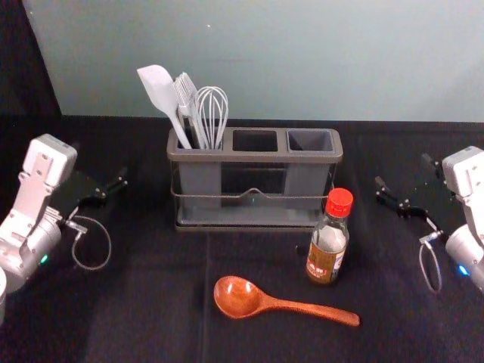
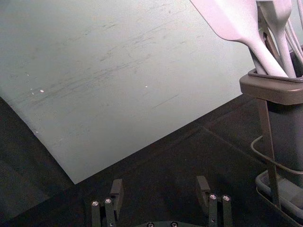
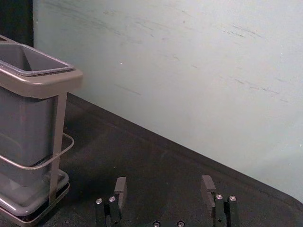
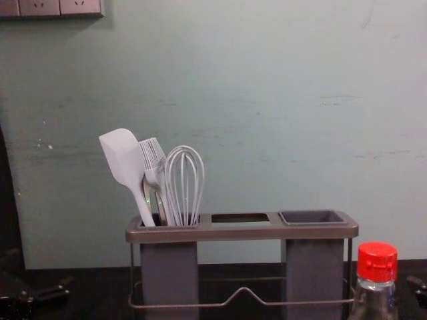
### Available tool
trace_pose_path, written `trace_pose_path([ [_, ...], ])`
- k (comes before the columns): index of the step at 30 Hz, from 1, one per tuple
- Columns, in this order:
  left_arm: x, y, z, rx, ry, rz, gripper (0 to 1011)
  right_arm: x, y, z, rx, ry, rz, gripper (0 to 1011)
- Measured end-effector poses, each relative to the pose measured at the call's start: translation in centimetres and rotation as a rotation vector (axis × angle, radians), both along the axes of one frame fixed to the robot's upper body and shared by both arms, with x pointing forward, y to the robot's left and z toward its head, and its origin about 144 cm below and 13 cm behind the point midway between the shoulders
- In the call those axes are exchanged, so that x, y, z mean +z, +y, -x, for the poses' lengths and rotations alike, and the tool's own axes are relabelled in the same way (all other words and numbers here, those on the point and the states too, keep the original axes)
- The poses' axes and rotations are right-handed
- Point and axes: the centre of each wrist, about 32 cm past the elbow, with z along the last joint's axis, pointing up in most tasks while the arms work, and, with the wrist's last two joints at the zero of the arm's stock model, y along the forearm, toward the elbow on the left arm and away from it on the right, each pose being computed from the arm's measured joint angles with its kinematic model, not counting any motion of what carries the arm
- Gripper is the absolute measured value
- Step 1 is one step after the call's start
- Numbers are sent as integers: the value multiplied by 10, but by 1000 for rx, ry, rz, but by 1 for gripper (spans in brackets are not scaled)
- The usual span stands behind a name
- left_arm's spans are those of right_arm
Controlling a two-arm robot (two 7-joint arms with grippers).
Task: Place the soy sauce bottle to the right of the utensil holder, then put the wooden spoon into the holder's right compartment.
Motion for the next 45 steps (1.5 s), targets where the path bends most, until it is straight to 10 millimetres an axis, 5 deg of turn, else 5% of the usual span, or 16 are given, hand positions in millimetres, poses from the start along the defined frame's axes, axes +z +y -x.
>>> trace_pose_path([
  [32,0,0,0,0,0,0,1005,0,-1,1,-3,0,-1,1003],
  [45,0,0,0,0,0,0,1005,2,-6,27,14,4,-1,1002],
])
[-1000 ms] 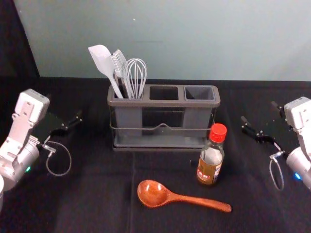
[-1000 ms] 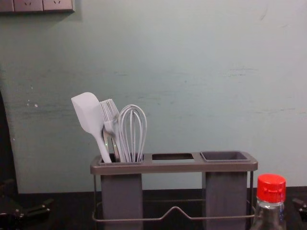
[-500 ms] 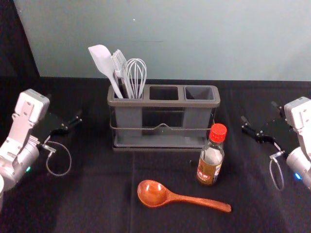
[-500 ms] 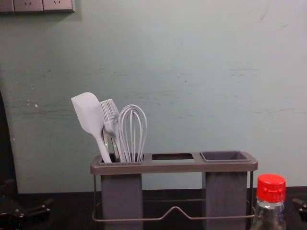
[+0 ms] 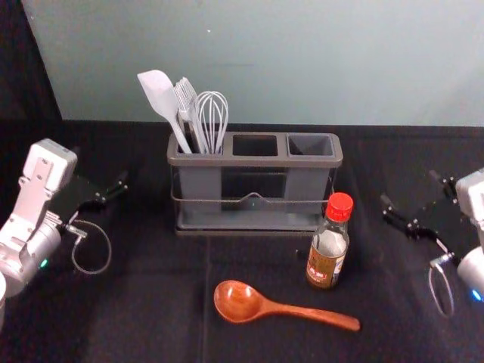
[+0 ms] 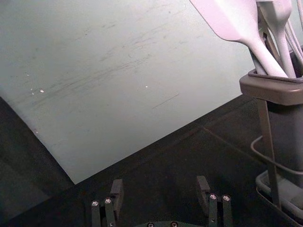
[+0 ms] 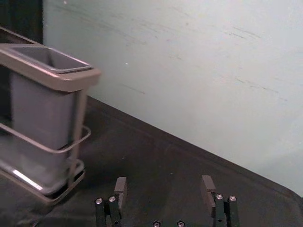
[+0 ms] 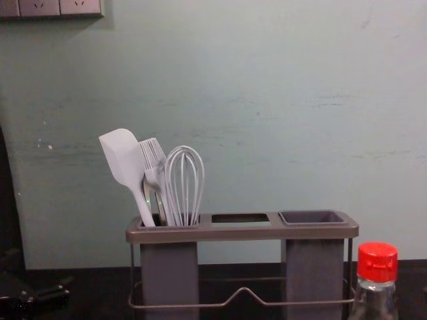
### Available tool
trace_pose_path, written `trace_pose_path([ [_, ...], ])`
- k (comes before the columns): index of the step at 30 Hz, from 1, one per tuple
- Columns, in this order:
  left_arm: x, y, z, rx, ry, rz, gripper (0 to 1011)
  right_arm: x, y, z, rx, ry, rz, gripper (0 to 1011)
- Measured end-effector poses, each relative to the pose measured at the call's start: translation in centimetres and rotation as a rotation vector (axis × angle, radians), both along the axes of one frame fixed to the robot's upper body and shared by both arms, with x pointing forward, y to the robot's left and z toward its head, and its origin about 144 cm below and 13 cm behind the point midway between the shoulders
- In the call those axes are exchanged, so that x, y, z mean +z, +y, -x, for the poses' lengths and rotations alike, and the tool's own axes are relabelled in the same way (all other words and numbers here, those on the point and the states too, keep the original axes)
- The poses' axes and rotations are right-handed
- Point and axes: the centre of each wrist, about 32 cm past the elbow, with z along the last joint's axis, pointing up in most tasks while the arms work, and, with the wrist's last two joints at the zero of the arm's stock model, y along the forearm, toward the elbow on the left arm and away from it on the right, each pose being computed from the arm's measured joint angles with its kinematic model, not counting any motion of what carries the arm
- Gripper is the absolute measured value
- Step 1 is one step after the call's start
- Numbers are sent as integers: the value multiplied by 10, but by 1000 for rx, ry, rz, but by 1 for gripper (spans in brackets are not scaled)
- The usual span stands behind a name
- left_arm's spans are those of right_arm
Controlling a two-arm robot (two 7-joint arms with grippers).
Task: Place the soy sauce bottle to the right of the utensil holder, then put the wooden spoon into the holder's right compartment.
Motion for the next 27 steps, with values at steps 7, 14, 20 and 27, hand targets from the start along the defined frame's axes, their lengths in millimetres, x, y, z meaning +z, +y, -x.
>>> trace_pose_path([
  [7,0,0,0,0,0,0,1005,1,-2,24,20,-7,-4,1003],
  [14,0,0,0,0,0,0,1005,0,-1,47,38,-16,-2,1003],
  [20,0,0,0,0,0,0,1005,-1,1,61,58,-17,4,1003],
  [27,0,0,0,0,0,0,1005,-2,5,83,82,-14,-12,1003],
])
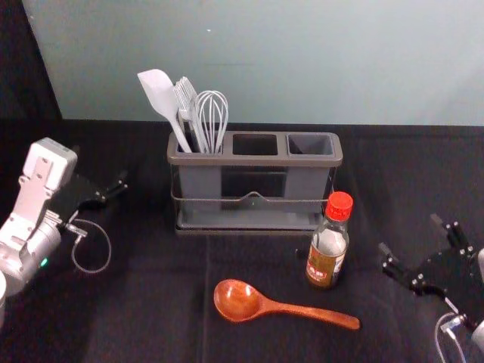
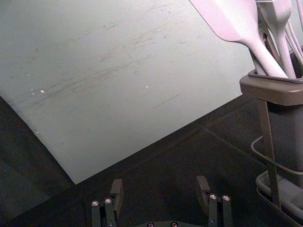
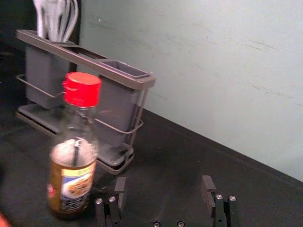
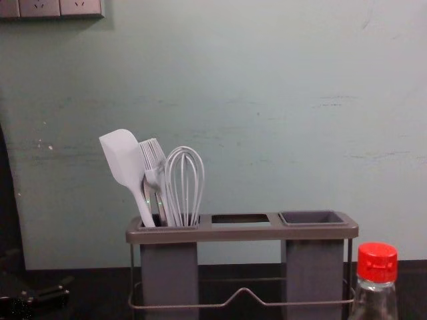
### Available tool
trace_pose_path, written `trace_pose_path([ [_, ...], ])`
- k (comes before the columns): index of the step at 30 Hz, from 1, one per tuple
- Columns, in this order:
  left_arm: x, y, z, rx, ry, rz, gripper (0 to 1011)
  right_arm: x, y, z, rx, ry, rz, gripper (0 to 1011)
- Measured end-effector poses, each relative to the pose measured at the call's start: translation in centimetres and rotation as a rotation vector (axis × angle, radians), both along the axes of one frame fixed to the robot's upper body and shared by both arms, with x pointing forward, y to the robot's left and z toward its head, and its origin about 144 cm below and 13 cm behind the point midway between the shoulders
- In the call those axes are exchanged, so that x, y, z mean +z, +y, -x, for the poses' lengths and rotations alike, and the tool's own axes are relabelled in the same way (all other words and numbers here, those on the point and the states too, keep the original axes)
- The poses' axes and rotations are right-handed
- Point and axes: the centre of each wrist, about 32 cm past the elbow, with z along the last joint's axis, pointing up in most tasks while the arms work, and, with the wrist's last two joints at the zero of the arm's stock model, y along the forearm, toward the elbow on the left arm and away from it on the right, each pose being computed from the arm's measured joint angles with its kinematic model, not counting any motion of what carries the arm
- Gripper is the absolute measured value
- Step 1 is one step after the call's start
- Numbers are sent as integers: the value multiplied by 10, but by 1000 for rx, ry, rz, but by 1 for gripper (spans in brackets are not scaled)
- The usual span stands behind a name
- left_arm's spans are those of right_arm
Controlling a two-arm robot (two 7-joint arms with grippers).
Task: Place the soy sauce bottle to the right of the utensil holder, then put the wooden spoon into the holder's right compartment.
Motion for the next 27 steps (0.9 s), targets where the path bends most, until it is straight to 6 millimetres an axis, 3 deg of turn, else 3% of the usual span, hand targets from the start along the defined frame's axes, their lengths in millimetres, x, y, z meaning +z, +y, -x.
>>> trace_pose_path([
  [14,0,0,0,0,0,0,1005,4,13,33,52,-13,-53,1003],
  [27,0,0,0,0,0,0,1005,3,39,30,97,1,-153,1002],
])
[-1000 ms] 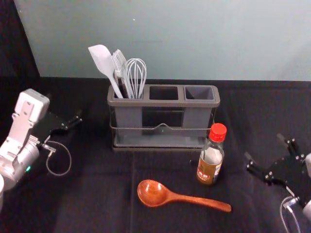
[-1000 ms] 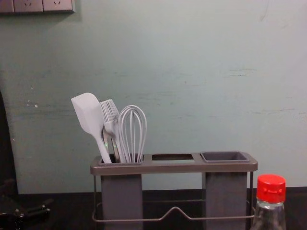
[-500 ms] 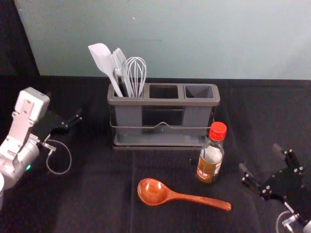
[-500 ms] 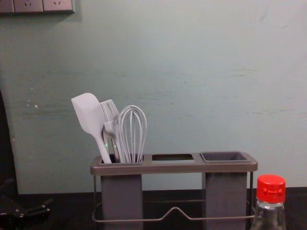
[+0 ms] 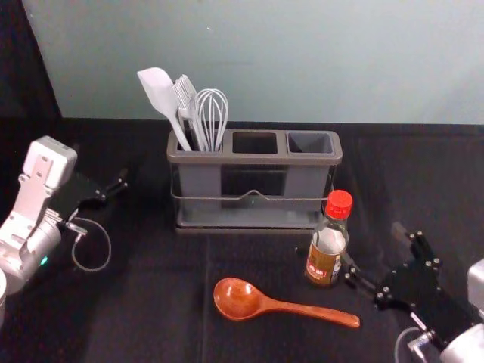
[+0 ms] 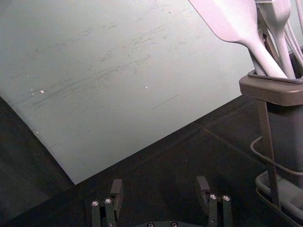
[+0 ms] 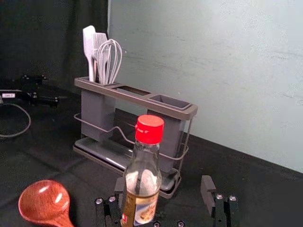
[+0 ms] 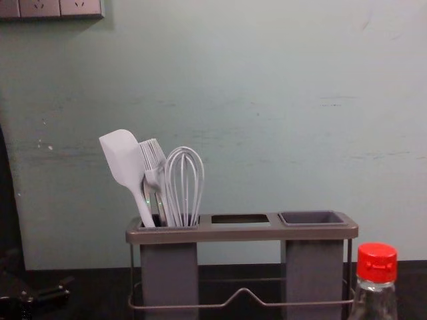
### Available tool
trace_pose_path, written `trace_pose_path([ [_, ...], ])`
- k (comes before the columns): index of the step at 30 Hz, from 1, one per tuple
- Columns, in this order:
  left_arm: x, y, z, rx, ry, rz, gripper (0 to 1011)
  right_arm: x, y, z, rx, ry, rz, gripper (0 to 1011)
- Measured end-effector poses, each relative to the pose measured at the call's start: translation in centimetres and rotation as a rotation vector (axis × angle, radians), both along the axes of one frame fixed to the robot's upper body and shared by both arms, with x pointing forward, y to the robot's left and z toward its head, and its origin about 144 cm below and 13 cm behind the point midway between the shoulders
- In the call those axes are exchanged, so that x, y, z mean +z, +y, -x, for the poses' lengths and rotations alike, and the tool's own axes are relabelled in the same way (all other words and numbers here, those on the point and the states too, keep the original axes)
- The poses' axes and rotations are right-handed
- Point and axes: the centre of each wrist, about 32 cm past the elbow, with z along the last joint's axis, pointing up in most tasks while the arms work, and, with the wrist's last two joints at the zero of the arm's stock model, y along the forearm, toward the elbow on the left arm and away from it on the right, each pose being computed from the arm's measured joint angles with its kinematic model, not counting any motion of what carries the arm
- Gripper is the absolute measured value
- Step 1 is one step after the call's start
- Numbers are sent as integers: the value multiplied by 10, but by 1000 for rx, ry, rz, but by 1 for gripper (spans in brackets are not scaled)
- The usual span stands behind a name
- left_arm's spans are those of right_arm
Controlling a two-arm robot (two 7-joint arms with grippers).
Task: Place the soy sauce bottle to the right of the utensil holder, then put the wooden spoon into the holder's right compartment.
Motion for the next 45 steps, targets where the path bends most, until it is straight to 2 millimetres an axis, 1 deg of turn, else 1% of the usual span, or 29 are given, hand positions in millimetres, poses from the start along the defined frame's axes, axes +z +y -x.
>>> trace_pose_path([
  [3,0,0,0,0,0,0,1005,0,5,-3,-2,7,-12,1003],
  [7,0,0,0,0,0,0,1005,-1,15,-12,-12,14,-36,1003],
  [14,0,0,0,0,0,0,1005,1,26,-26,-24,14,-54,1003],
  [22,0,0,0,0,0,0,1005,5,36,-41,-19,14,-64,1002],
  [30,0,0,0,0,0,0,1005,7,41,-52,-5,27,-70,1003],
  [42,0,0,0,0,0,0,1005,11,46,-61,3,23,-73,1003],
  [45,0,0,0,0,0,0,1005,12,47,-62,4,25,-78,964],
])
